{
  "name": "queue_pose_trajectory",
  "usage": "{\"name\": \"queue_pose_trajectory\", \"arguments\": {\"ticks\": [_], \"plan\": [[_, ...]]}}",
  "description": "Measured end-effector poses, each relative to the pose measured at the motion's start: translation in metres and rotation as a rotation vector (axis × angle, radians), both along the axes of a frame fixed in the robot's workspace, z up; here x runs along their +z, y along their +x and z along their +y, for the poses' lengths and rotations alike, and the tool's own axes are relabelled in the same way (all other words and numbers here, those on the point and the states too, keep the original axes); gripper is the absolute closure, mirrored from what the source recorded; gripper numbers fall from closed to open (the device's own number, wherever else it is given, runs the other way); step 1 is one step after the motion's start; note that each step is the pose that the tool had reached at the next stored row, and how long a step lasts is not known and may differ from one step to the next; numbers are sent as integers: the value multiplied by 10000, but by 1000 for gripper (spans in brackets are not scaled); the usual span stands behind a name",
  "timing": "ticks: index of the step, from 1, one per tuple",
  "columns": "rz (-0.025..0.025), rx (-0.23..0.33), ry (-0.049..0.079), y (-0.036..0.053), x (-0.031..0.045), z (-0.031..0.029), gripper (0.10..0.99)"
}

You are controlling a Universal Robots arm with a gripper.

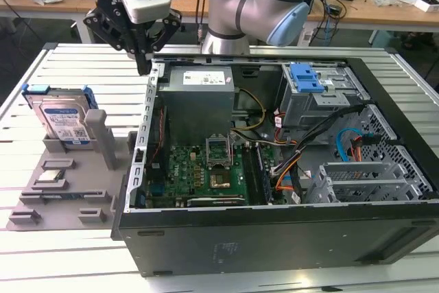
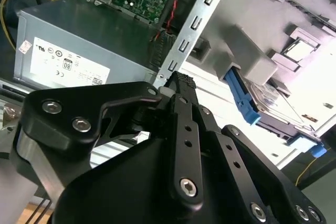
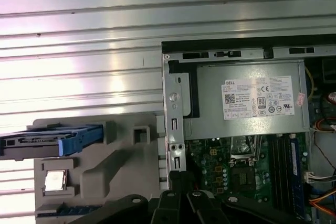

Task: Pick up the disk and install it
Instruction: 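Reach for the disk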

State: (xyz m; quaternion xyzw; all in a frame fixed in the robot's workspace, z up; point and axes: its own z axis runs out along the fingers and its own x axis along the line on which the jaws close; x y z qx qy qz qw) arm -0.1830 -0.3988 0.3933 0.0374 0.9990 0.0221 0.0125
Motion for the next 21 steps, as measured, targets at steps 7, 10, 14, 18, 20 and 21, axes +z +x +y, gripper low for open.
{"name": "queue_pose_trajectory", "arguments": {"ticks": [7, 10, 14, 18, 20, 21], "plan": [[0, 0, 0, -130, 0, 0, 980], [0, 0, 0, -191, 0, 0, 980], [0, 1, 1, -267, 0, 0, 980], [0, 1, 0, -389, 0, 0, 980], [0, 1, 0, -431, 0, 0, 980], [0, 1, 1, -464, 0, 0, 980]]}}
